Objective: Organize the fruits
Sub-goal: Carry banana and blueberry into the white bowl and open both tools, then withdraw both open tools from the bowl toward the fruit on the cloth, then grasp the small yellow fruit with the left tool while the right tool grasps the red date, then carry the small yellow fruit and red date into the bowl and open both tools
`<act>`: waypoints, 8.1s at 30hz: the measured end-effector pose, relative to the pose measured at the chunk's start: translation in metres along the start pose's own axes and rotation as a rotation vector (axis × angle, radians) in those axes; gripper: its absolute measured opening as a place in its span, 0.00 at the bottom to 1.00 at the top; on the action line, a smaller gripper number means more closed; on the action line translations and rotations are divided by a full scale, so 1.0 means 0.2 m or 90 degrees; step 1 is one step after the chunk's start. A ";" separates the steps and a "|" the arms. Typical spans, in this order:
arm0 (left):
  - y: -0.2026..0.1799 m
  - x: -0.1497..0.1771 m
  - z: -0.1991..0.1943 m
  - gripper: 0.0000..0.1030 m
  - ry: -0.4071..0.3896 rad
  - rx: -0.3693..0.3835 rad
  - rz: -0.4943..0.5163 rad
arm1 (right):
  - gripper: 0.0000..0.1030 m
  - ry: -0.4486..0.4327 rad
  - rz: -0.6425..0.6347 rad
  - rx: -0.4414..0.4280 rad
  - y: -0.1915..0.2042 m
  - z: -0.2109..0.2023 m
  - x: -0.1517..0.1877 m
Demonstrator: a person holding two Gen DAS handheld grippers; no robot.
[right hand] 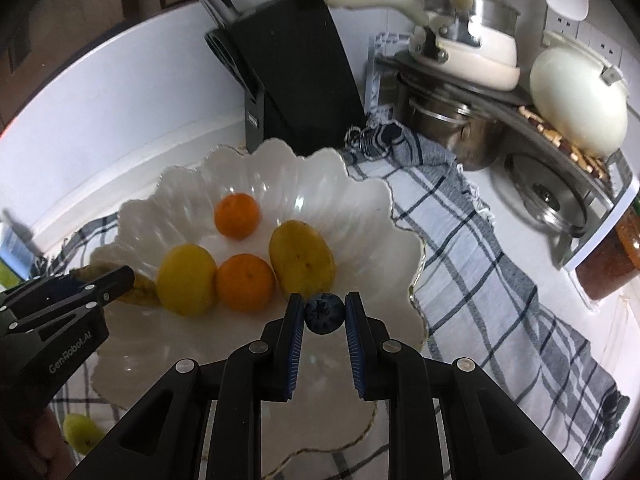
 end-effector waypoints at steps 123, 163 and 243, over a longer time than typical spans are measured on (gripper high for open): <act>0.02 1.14 -0.35 0.46 -0.009 -0.031 -0.032 | 0.62 -0.048 -0.127 -0.019 0.17 -0.47 1.00; 0.03 1.09 -0.43 0.22 -0.035 -0.028 -0.033 | 0.34 -0.042 -0.133 -0.080 0.22 -0.46 0.99; -0.15 0.10 -0.14 0.22 -0.064 0.013 0.044 | 0.34 -0.091 -0.069 -0.050 -0.03 -0.19 0.05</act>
Point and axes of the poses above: each gripper's, at about its wrist camera, not at the fingertips, and z roughly the way its jaws point, y to its left, x to its underside, the point moved 4 cm from there along z, roughly the way its jaws point, and after that the axes turned 3 degrees about x, right-handed, at the moved point
